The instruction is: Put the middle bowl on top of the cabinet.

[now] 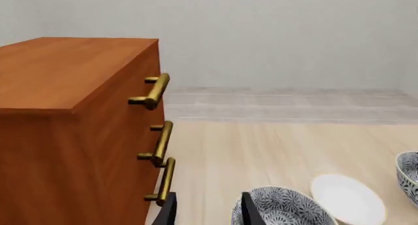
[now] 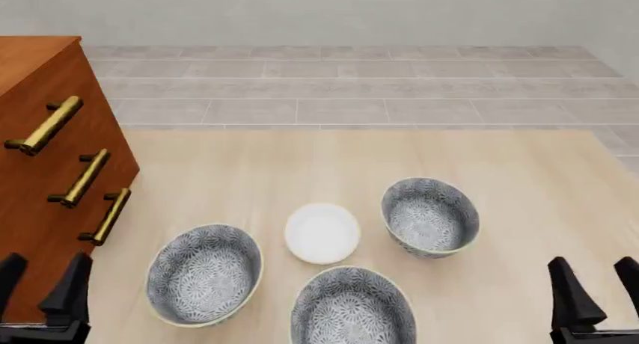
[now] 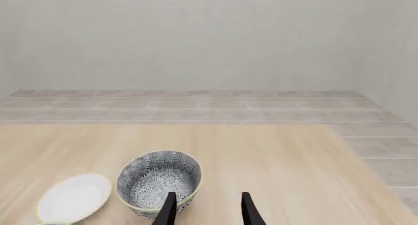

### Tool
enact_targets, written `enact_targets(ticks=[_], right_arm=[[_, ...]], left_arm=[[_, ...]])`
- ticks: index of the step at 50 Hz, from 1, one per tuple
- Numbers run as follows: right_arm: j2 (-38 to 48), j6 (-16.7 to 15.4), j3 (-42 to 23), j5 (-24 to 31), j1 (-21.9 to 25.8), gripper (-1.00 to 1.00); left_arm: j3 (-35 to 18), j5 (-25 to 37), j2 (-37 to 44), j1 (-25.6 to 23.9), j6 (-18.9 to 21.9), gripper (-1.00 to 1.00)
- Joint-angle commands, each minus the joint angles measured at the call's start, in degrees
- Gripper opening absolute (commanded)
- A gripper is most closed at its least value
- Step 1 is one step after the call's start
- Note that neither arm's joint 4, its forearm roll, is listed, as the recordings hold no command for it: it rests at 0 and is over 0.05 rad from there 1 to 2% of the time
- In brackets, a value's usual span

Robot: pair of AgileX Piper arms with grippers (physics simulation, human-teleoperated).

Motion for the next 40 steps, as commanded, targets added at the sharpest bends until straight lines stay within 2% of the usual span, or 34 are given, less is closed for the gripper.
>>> enact_targets(ticks=[1, 14, 18, 19, 26, 30, 32, 38, 40], right_arm=[[0.4, 0.2, -0.2, -0.2, 0.1, 1.0], [0.5, 0.9, -0.2, -0.2, 0.3, 1.0], [-0.1, 1.1, -0.4, 0.6, 0.2, 1.0], [-0.1, 1.1, -0.3, 0.5, 0.2, 1.0], [-0.2, 1.4, -0.3, 0.5, 0.0, 1.0], [-0.3, 1.5, -0.2, 0.4, -0.1, 1.0], [-0.3, 1.5, -0.2, 0.4, -0.2, 1.0], [-0.1, 1.6, -0.6, 0.7, -0.2, 1.0], [0.1, 1.6, -0.6, 0.6, -0.1, 1.0]], left_arm=[[-0.6, 0.5, -2.2, 0.3, -0.5, 1.0], [-2.2, 1.3, -2.2, -0.1, -2.8, 1.0], [-3.4, 0.5, 0.9, -0.6, -3.5, 1.0], [-3.6, -0.4, 2.6, 0.0, -1.8, 1.0], [-5.5, -4.9, 11.9, 0.5, -1.1, 1.0], [-6.3, -8.0, 20.4, 0.0, -0.8, 1.0], [-6.5, -7.4, 19.5, 0.1, -0.4, 1.0], [-8.0, -7.0, 24.9, -1.4, 0.4, 1.0], [-8.9, -5.3, 23.8, -1.5, 0.4, 1.0]])
